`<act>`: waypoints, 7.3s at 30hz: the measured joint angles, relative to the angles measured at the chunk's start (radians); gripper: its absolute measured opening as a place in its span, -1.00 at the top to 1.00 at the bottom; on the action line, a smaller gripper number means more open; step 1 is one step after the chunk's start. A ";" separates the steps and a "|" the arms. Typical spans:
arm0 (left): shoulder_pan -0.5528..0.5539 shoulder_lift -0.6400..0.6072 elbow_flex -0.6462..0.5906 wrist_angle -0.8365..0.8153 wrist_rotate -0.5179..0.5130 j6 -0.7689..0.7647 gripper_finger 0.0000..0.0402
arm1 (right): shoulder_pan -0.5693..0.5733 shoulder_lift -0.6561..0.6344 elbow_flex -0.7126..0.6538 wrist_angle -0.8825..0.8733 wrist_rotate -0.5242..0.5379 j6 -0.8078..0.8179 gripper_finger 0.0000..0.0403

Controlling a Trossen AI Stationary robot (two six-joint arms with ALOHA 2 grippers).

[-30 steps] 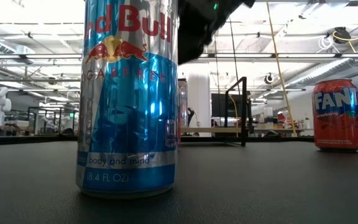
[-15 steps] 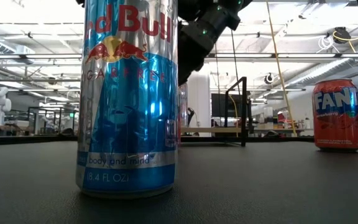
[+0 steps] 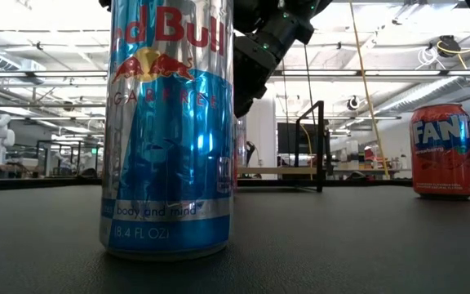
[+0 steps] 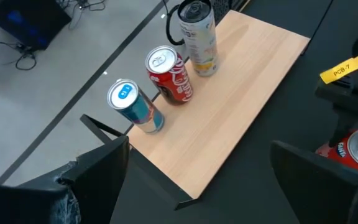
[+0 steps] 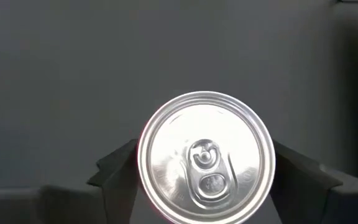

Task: Place canned beverage on shelf
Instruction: Put the left red soda can on the shelf, then put the white yellow soda can aligned with the other white yellow soda can on the shelf

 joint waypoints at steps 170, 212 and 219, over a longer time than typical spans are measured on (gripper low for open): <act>-1.024 0.060 -0.135 -0.169 0.312 -1.073 -0.89 | 0.645 -0.379 -0.033 -0.317 0.652 1.419 -0.59; -1.373 0.174 -0.377 -0.050 0.232 -1.265 -0.89 | 0.689 -0.245 -0.033 -0.139 0.712 1.539 -0.59; -1.373 0.174 -0.417 -0.041 0.271 -1.282 -0.68 | 0.677 -0.245 -0.033 -0.139 0.710 1.522 -0.59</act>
